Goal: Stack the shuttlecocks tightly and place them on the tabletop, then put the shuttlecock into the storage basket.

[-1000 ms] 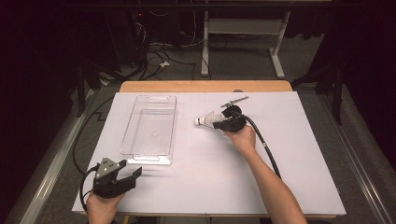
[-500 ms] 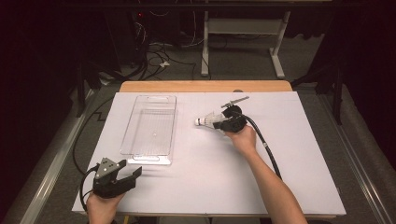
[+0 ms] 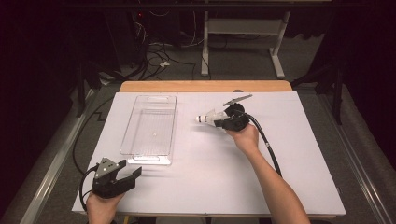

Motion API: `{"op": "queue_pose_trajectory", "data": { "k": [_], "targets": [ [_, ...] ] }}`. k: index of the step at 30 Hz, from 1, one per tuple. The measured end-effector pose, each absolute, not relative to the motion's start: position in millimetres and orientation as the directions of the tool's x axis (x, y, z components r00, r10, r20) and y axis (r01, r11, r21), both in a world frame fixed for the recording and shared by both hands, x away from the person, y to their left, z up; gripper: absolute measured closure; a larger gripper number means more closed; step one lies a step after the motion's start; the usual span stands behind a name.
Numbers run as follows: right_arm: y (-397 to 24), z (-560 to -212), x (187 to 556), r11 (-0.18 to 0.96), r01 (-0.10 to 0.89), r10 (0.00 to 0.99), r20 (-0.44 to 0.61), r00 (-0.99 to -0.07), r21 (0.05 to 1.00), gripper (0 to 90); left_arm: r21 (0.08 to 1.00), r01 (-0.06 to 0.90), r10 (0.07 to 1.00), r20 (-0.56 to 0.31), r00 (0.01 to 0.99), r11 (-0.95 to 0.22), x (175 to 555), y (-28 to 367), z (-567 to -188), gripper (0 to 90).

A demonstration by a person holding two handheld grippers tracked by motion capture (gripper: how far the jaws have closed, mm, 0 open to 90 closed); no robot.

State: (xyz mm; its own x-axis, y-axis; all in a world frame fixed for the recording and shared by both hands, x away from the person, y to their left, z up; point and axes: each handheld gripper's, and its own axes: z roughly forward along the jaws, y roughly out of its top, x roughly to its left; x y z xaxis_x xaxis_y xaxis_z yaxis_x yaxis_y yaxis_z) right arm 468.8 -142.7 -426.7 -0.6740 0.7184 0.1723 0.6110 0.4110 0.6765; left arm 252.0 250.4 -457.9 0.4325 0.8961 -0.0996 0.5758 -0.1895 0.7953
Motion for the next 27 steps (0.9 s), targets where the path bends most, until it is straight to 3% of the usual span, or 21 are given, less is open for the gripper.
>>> {"op": "queue_pose_trajectory", "data": {
  "k": [27],
  "targets": [
    [-136,-405,451,0.444,0.570,0.681,0.153,-0.716,0.692,89.3,0.795,0.574,0.896,-0.090,0.434,-0.198,253,248,-457,34.2]
  ]
}}
